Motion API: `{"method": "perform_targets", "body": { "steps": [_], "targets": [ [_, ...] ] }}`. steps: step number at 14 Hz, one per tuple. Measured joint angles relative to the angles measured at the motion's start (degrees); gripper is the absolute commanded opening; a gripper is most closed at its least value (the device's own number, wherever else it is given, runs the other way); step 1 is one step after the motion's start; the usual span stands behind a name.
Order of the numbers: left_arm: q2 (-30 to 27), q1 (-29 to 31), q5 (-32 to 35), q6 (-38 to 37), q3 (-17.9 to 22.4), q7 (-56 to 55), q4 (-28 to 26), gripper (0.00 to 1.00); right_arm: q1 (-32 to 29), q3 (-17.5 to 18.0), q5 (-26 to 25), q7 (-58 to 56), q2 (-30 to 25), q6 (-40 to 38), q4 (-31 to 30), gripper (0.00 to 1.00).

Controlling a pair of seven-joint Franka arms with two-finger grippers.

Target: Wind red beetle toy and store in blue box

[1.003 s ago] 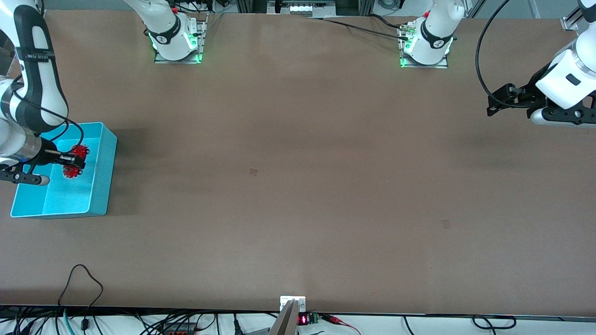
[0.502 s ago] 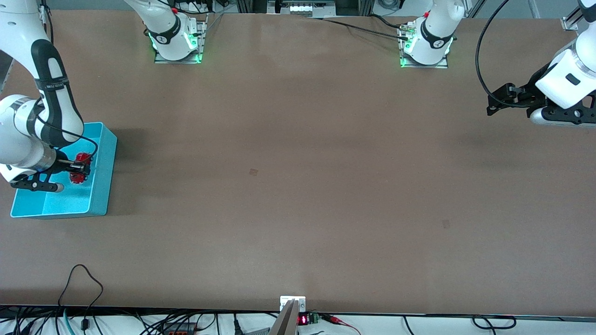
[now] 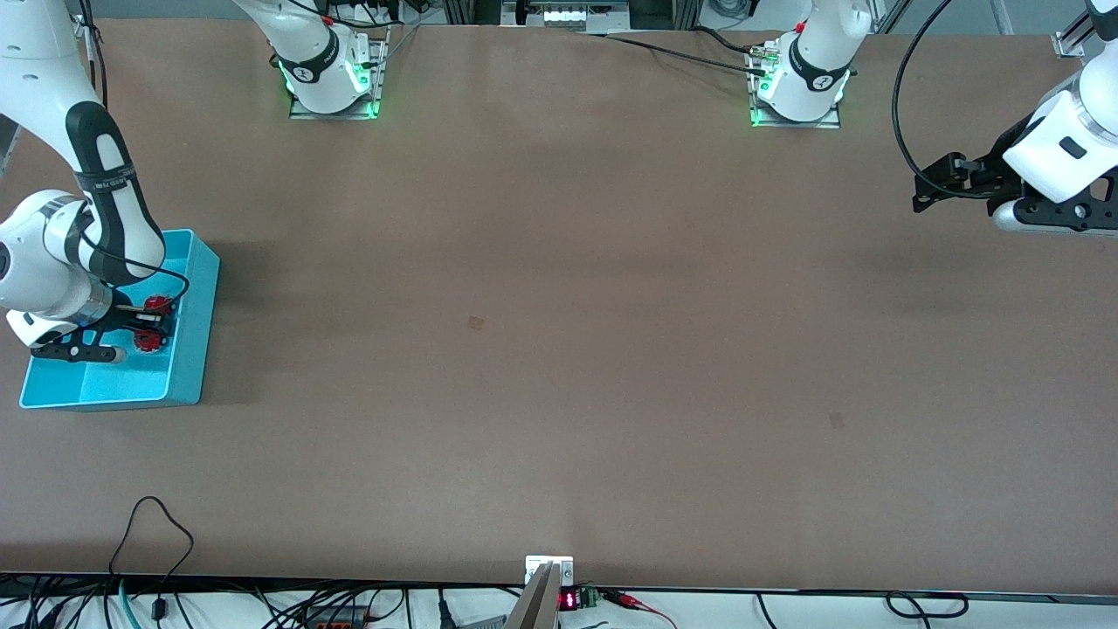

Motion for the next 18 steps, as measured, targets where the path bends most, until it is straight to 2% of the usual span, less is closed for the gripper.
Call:
{"method": "perform_targets", "body": {
  "steps": [1,2,6,8,13,16,18],
  "targets": [
    [0.0,0.0,0.0,0.0,0.0,0.0,0.0,1.00,0.0,0.0,0.0,-0.2,0.4,0.5,0.1,0.86],
    [0.0,0.0,0.0,0.0,0.0,0.0,0.0,1.00,0.1,0.1,0.1,-0.2,0.3,0.6,0.2,1.00],
    [0.0,0.0,0.0,0.0,0.0,0.0,0.0,1.00,0.0,-0.3,0.9,-1.7,-0.3,0.1,0.9,1.00],
    [-0.1,0.0,0.0,0.0,0.0,0.0,0.0,1.00,0.2,-0.3,1.5,-2.1,-2.9,-3.6,2.1,1.00],
    [-0.1,0.0,0.0,0.0,0.0,0.0,0.0,1.00,1.1,0.2,1.9,-2.3,-13.7,-21.9,8.4,1.00],
    [-0.1,0.0,0.0,0.0,0.0,0.0,0.0,1.00,3.3,1.0,5.9,-1.8,-17.3,-33.5,15.7,1.00],
    [-0.1,0.0,0.0,0.0,0.0,0.0,0.0,1.00,5.6,1.4,6.5,2.0,-19.1,-38.2,18.6,1.00]
  ]
}}
